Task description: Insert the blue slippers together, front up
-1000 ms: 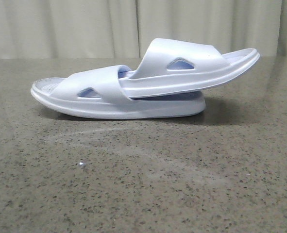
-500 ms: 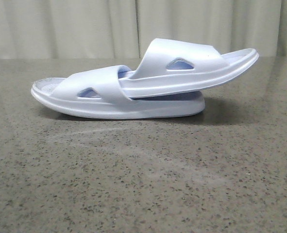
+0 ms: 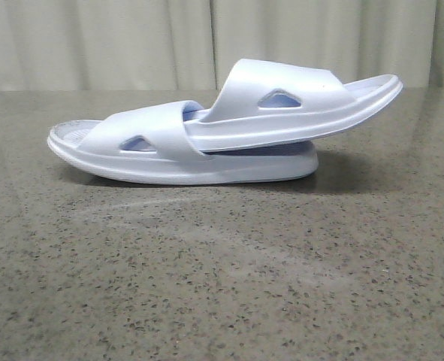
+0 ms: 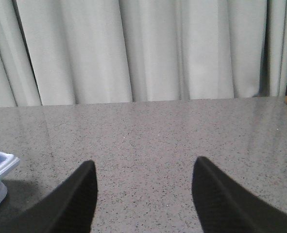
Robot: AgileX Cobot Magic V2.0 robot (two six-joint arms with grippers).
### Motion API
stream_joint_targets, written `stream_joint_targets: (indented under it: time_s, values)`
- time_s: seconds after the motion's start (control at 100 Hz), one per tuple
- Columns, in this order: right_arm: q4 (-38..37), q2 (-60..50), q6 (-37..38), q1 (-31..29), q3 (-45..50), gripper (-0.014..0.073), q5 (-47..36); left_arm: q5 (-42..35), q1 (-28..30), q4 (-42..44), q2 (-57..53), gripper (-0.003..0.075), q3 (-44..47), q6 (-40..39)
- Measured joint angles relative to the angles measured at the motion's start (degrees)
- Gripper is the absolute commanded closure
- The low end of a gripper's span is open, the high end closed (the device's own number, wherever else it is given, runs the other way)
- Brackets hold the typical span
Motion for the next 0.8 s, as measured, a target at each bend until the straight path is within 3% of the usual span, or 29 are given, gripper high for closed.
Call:
stream_joint_targets:
  time_s: [0.22, 0.32, 0.47, 0.52, 0.8]
  values:
    - [0.12, 0.0, 0.0, 0.0, 0.12, 0.0274, 0.69, 0.0, 0.0, 0.0, 0.0, 0.0369, 0.09, 0.0]
    - [0.12, 0.0, 0.0, 0.0, 0.12, 0.0394, 0.69, 0.0, 0.0, 0.0, 0.0, 0.05, 0.09, 0.0]
    - [0.12, 0.0, 0.0, 0.0, 0.12, 0.0641, 0.69, 0.0, 0.0, 0.0, 0.0, 0.0707, 0.09, 0.0]
    - [0.12, 0.0, 0.0, 0.0, 0.12, 0.0702, 0.69, 0.0, 0.0, 0.0, 0.0, 0.0704, 0.09, 0.0]
    - [0.12, 0.0, 0.0, 0.0, 0.12, 0.0701, 1.97, 0.07, 0.0, 0.0, 0.0, 0.0704, 0.09, 0.0]
